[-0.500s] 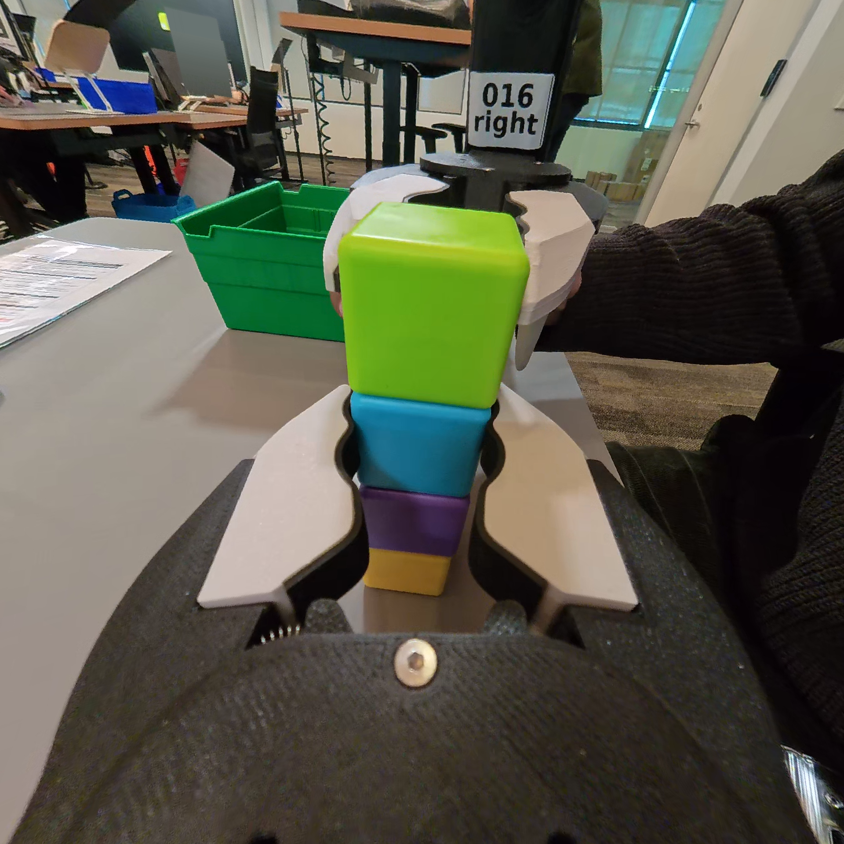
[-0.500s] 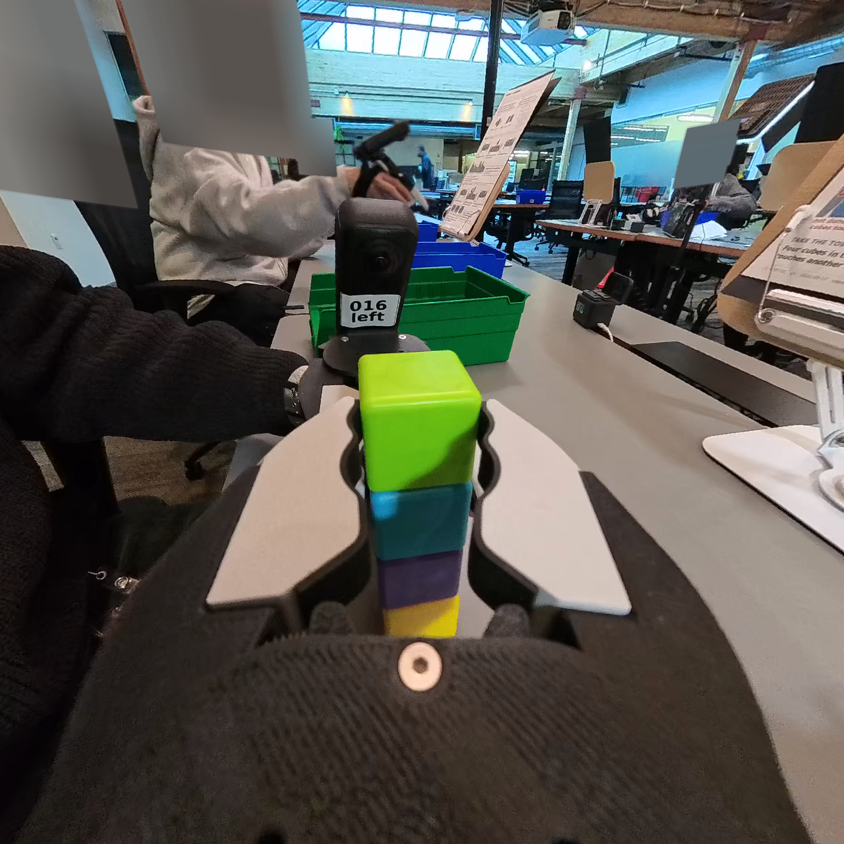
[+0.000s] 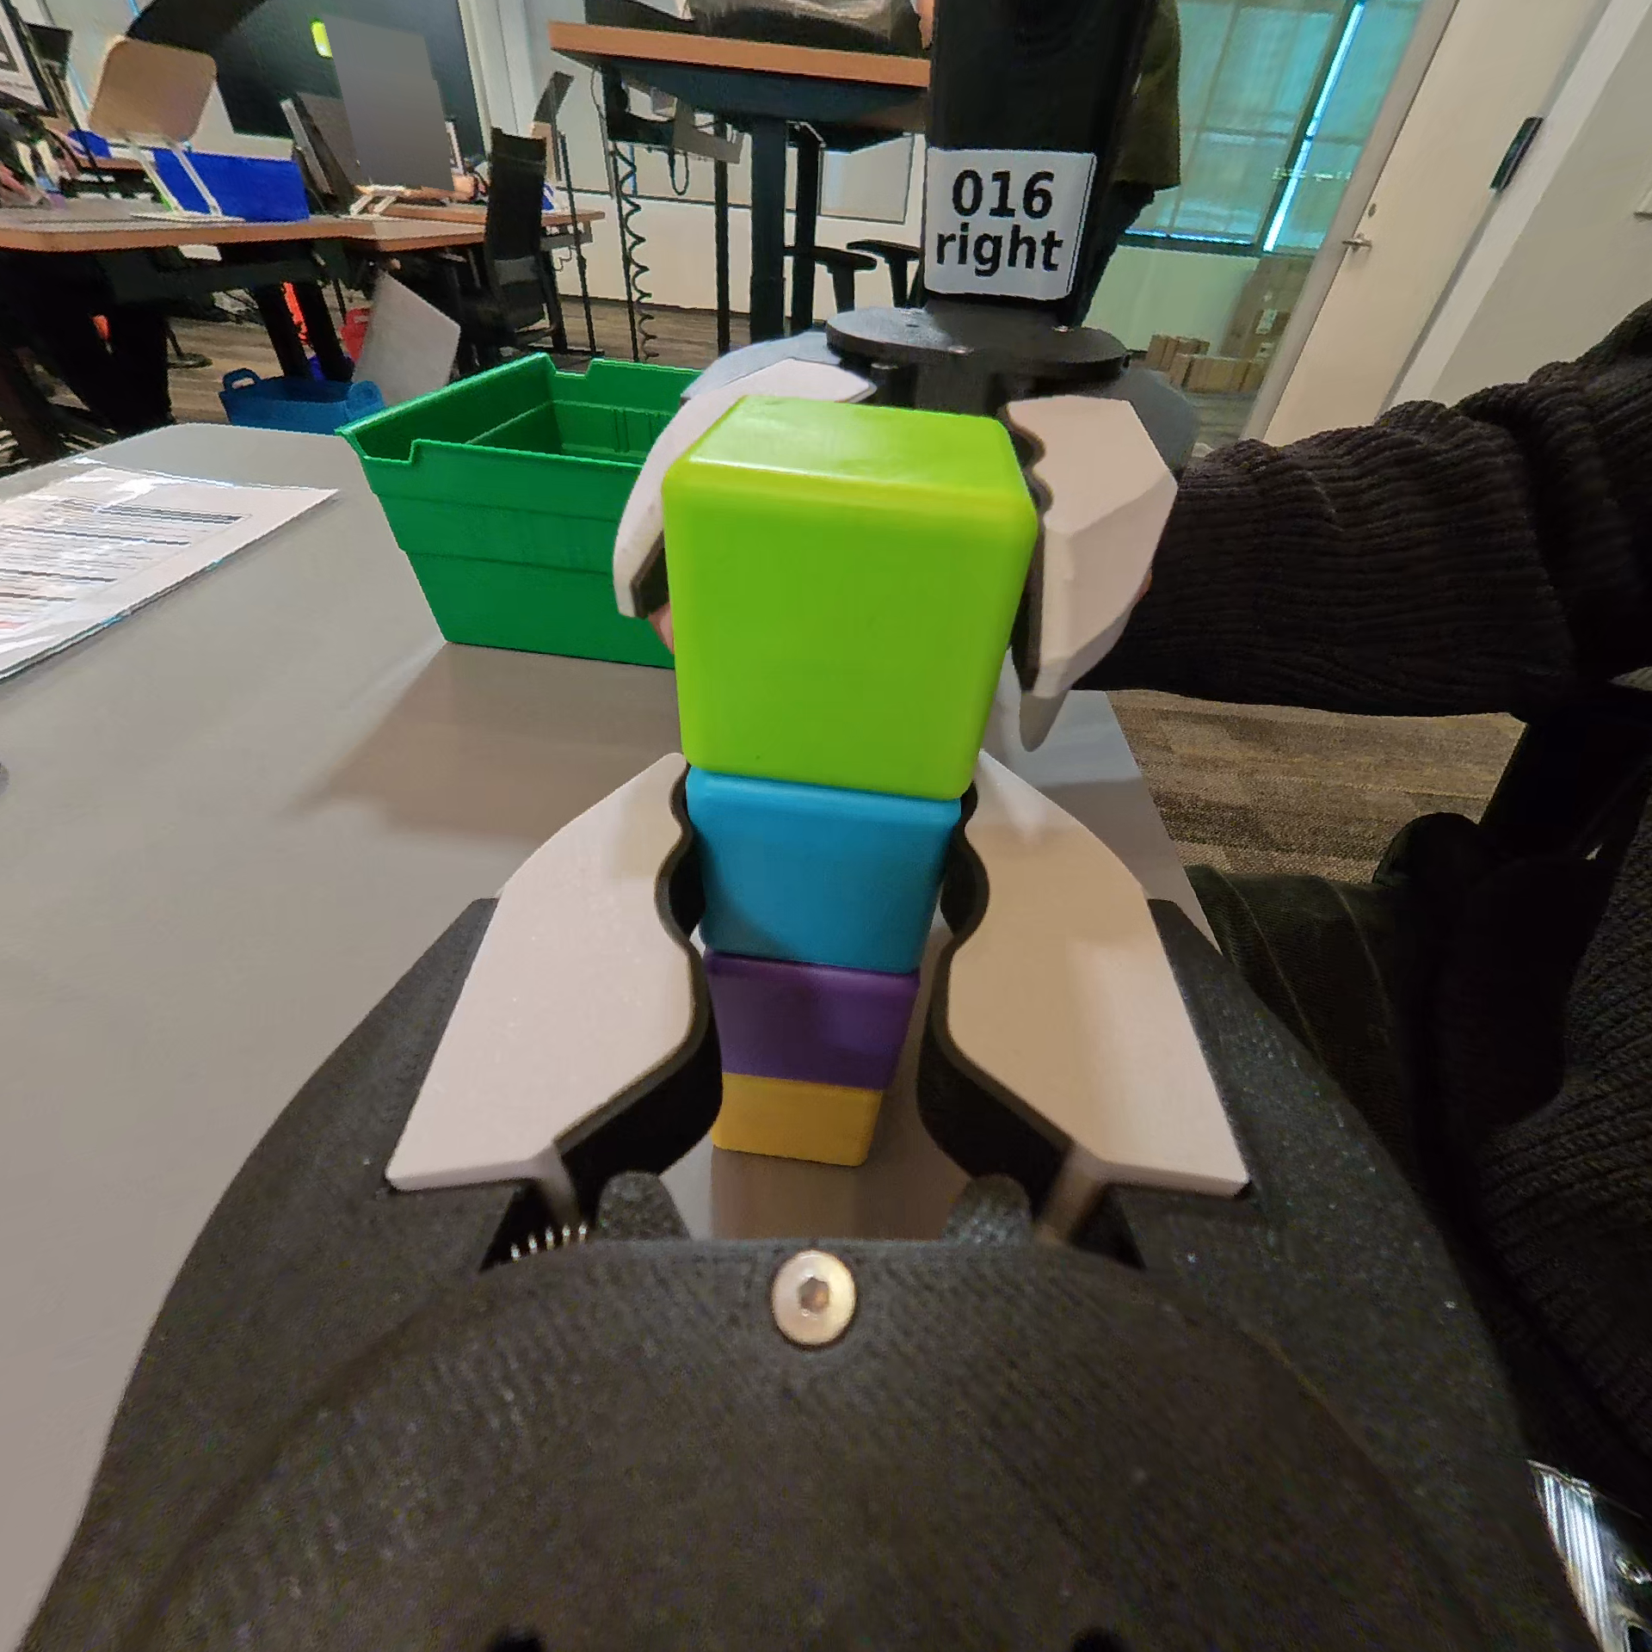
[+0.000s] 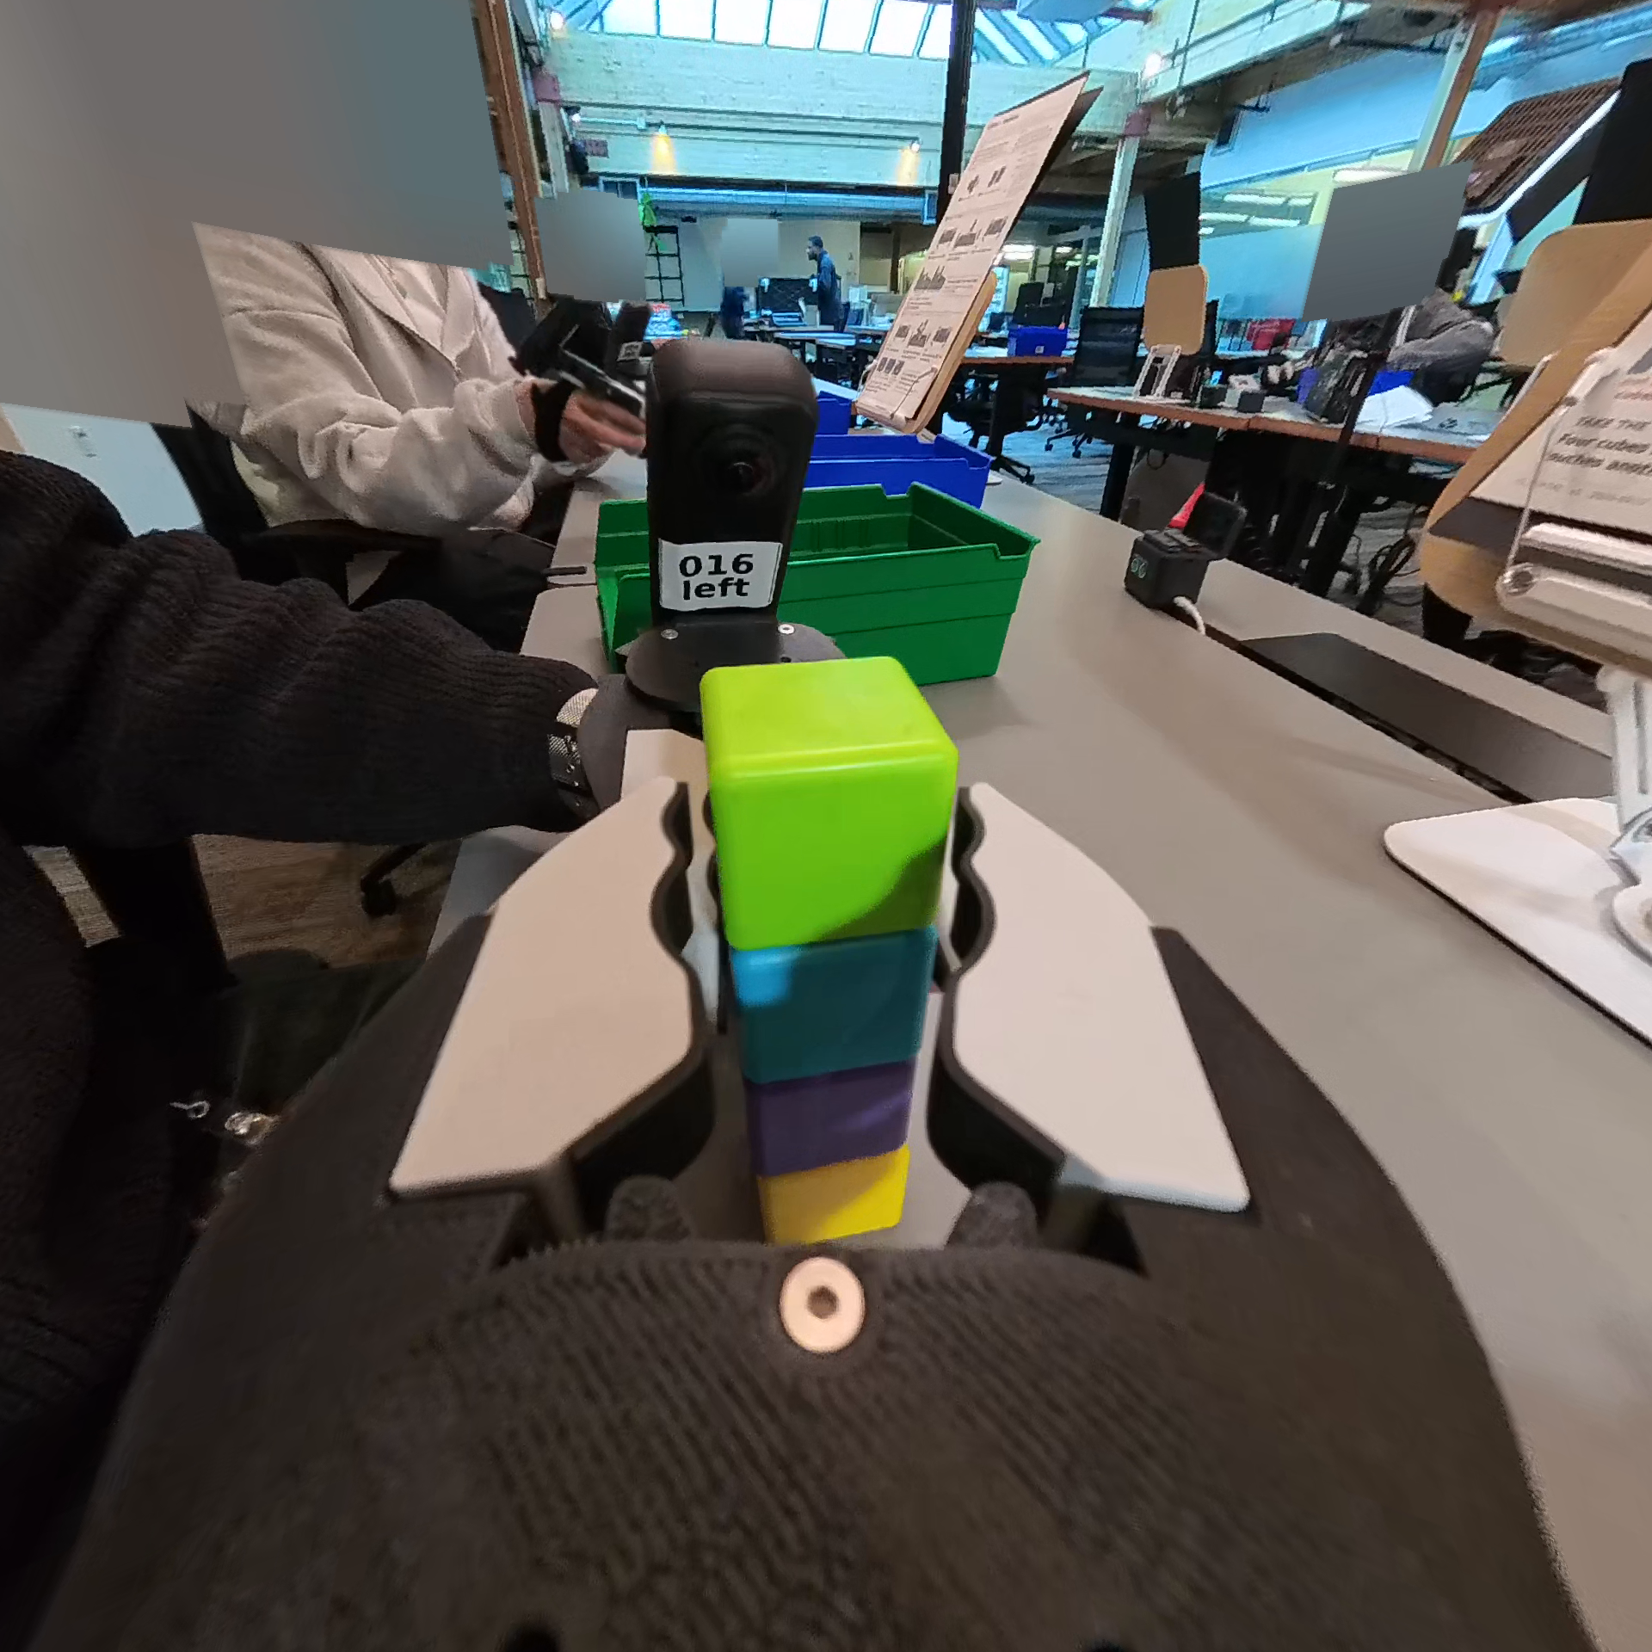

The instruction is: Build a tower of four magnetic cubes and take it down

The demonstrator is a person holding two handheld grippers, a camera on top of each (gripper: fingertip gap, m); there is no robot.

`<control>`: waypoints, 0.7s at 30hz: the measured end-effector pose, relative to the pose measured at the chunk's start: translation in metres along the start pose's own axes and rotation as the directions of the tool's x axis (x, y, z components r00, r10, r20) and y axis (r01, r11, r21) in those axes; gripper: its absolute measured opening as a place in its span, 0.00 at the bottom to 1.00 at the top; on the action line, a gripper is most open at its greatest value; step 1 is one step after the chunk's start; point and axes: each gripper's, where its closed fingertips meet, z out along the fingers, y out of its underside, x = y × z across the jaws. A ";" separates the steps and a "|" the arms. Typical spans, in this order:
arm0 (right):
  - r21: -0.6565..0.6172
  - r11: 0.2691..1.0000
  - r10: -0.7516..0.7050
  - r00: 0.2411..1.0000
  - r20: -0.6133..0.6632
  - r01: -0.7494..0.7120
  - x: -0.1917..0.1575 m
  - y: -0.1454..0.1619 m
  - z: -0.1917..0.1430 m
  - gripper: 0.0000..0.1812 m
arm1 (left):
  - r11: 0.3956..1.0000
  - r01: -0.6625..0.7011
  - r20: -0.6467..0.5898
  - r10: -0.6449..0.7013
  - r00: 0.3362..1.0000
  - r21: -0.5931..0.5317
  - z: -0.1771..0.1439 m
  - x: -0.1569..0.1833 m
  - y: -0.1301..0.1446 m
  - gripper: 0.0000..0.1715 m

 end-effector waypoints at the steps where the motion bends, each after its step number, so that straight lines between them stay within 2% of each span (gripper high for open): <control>1: -0.006 1.000 0.012 1.000 0.008 -0.012 -0.001 0.001 0.000 0.31 | 1.000 0.000 0.000 0.000 1.000 0.000 0.000 0.000 0.000 0.33; 12: 0.053 0.997 0.051 0.999 0.001 -0.051 0.002 -0.011 -0.004 0.31 | 1.000 0.002 -0.002 -0.002 1.000 0.001 0.000 0.000 0.000 0.33; 21: 0.025 0.999 0.039 0.999 -0.005 -0.039 0.001 -0.006 -0.001 0.28 | 1.000 0.002 -0.002 -0.002 1.000 0.001 0.000 0.000 0.000 0.33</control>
